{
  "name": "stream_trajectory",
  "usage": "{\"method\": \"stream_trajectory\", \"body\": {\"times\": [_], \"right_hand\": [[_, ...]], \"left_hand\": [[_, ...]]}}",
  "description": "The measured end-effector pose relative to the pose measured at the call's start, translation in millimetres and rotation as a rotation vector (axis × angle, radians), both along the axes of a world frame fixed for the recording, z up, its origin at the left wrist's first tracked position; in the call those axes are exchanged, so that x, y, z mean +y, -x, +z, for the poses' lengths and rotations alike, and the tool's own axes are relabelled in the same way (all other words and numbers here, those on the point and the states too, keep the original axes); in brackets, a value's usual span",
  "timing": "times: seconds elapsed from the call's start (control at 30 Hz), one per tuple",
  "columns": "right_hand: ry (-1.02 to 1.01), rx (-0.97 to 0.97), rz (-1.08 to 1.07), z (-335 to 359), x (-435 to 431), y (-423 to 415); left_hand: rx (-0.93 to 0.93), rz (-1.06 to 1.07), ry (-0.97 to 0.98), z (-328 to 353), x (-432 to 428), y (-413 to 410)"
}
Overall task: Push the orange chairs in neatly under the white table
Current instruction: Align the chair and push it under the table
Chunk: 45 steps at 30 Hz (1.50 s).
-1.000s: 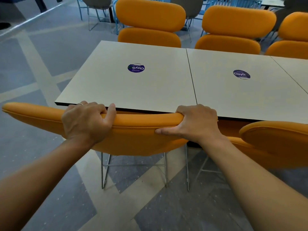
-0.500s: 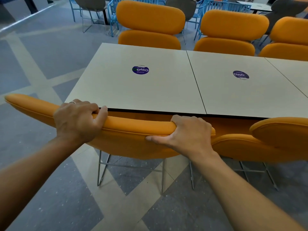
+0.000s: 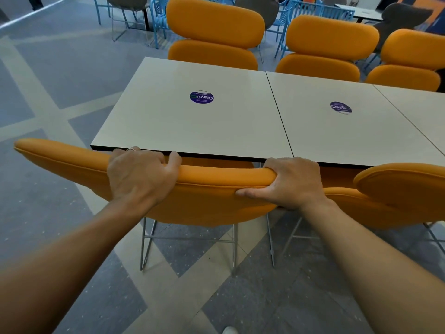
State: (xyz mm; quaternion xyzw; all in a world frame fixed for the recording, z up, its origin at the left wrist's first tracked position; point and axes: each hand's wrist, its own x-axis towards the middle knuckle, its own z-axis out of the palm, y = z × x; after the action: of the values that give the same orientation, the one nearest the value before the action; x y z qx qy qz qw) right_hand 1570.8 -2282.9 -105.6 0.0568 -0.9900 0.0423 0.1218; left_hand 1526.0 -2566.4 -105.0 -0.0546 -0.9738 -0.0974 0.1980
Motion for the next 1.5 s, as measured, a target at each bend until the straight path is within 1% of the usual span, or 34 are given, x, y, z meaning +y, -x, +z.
{"method": "stream_trajectory", "body": {"times": [0.23, 0.5, 0.77, 1.0, 1.17, 1.27, 1.37, 1.5], "right_hand": [[0.026, 0.048, -0.036, -4.4, 7.1, -12.3], [0.036, 0.044, -0.079, -5.9, 1.4, -12.0], [0.034, 0.033, -0.092, -4.7, -4.5, -15.2], [0.042, -0.001, -0.08, -3.8, -5.6, -18.7], [0.094, -0.095, -0.059, 3.4, -7.5, -19.1], [0.135, -0.176, -0.05, 9.8, -14.1, -21.2], [0.019, -0.188, -0.087, 11.6, -34.5, -23.5], [-0.1, -0.121, -0.154, 4.7, -78.0, -18.8]], "left_hand": [[0.035, -0.018, 0.013, -2.0, 5.9, -6.9], [0.083, -0.052, -0.018, -1.4, 2.9, -4.6], [0.083, -0.055, -0.034, -0.4, -2.8, -6.7], [0.062, -0.108, -0.023, -2.9, -10.4, -8.7], [0.007, -0.211, -0.076, -0.8, -29.0, -8.6], [-0.017, -0.207, -0.097, 1.9, -51.1, -5.0], [-0.121, -0.164, 0.001, 6.7, -81.8, 2.6], [-0.3, -0.213, 0.206, 16.5, -122.8, 15.6]]}}
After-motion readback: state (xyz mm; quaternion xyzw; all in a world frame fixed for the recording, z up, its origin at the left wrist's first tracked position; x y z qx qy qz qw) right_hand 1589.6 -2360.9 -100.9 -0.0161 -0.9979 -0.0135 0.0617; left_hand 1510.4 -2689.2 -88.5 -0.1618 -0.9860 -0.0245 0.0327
